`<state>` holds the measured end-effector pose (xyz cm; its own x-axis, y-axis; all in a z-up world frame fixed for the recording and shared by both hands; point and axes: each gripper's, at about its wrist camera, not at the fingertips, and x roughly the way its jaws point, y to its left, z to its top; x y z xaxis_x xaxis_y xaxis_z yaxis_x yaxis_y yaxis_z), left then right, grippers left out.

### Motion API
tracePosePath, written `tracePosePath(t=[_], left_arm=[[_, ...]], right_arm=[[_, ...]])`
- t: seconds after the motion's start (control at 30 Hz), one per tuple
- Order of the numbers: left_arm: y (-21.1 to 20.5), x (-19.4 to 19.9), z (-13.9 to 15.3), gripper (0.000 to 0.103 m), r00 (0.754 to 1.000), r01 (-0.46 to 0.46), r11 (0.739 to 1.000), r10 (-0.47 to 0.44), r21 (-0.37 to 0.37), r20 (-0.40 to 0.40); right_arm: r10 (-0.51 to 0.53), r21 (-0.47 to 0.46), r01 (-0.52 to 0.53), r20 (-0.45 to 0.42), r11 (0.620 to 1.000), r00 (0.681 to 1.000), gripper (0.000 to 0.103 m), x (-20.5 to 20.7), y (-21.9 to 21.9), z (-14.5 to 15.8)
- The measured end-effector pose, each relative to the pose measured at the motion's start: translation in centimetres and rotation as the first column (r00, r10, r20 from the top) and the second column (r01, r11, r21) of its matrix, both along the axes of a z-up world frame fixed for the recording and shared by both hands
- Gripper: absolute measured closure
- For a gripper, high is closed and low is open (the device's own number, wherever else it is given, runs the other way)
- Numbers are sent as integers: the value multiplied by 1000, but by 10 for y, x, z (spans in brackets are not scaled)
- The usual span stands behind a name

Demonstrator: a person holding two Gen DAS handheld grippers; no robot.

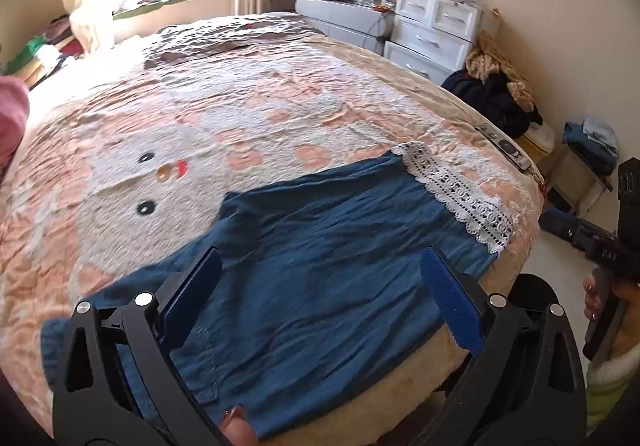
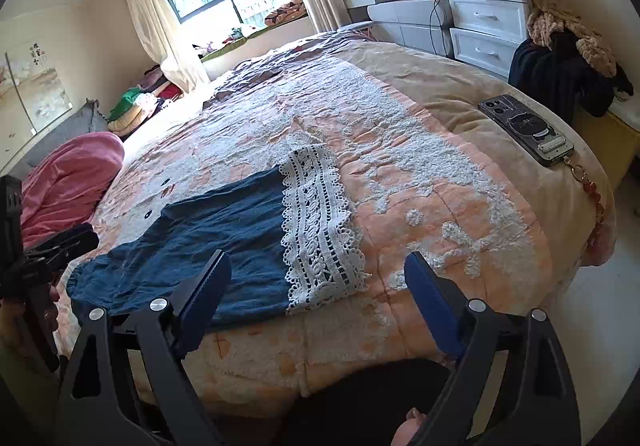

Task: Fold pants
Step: 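Grasp the lace hem and denim leg with the left tool while the right tool grasps the lace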

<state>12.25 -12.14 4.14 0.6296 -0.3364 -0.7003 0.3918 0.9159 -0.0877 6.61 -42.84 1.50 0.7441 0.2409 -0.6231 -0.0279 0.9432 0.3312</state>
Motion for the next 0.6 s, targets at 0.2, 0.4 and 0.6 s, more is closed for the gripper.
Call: tracePosePath(t=[0.2, 0.4, 0.6], left_arm=[[-39, 27, 1, 10, 997, 80, 996, -79, 34, -12], [-67, 58, -5, 10, 991, 136, 989, -134, 60, -28], [-94, 94, -19, 10, 978, 204, 976, -200, 81, -53]], right_arm=[[-9, 27, 10, -21, 1000, 1000, 15, 7, -1, -10], [-20, 41, 21, -36, 999, 999, 14, 13, -1, -20], [-21, 68, 25, -55, 997, 998, 14, 22, 1, -29]])
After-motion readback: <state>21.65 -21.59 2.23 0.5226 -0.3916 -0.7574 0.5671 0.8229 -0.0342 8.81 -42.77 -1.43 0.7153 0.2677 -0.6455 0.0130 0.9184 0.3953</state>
